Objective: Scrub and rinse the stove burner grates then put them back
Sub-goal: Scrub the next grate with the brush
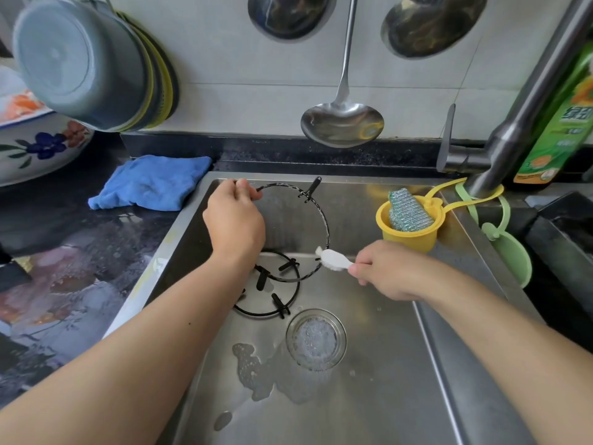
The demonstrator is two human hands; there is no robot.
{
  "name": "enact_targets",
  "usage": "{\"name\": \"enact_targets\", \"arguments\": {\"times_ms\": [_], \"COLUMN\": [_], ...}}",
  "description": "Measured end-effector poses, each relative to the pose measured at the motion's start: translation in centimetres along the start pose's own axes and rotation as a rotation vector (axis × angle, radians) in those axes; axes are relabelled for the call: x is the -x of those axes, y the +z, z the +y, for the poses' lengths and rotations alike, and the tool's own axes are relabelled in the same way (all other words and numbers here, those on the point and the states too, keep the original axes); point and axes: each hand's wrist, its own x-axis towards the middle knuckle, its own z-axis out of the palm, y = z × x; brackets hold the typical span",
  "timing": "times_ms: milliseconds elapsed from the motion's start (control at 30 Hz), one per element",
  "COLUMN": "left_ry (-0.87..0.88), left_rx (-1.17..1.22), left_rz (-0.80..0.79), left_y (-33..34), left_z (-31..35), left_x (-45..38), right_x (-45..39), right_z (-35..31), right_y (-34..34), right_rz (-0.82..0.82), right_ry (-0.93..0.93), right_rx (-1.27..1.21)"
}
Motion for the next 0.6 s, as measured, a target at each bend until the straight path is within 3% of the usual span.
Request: {"name": "enact_targets", "arguments": {"times_ms": [233, 400, 600], "left_ry": [0.015, 0.078, 0.017], "left_rx": [-0.027, -0.051, -0.025], "left_rz": [0.01, -0.072, -0.005], "left_y": [-0.3, 0.4, 0.0], "left_z": [-0.3, 0.2, -0.6], "left_x": [-0.3, 1.2, -0.5], "right_x": [0.3, -0.8, 0.0], "right_z": [1.5, -0.2, 1.2], "right_y": [-0.6, 0.6, -0.1], "right_rz": [-0.025, -0.015, -0.033], "right_ry": [0.046, 0.009, 0.04], "right_rx": [-0.005, -0.002, -0.007]}}
